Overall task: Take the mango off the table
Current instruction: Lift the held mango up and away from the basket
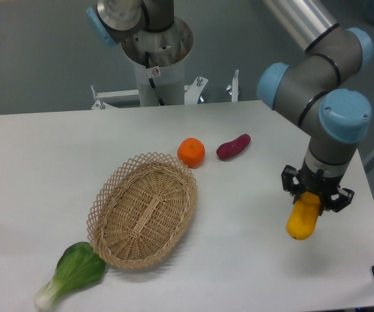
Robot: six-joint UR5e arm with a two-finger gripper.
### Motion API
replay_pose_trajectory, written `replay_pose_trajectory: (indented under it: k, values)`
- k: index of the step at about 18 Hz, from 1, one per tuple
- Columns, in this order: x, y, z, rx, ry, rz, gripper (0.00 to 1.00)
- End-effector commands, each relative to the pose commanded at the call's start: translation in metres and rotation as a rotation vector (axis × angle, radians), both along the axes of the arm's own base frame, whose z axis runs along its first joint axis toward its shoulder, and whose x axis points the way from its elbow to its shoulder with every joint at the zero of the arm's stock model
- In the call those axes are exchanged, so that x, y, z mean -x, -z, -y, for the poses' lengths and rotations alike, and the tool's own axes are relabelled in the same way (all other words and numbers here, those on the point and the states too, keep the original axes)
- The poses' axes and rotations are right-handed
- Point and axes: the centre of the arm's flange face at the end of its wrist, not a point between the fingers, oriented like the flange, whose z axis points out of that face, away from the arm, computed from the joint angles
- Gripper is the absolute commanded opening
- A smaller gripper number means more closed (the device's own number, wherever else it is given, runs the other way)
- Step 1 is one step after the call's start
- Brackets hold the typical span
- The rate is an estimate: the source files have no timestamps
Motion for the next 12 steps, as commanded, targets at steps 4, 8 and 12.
replay_pose_trajectory:
  k: [4, 8, 12]
  values:
    - [0.0004, 0.0012, 0.001, 0.019, 0.049, 0.0, 0.15]
    - [0.0001, 0.0012, 0.0008, 0.025, 0.048, -0.003, 0.15]
    - [-0.0006, 0.0017, 0.0004, 0.03, 0.051, -0.005, 0.15]
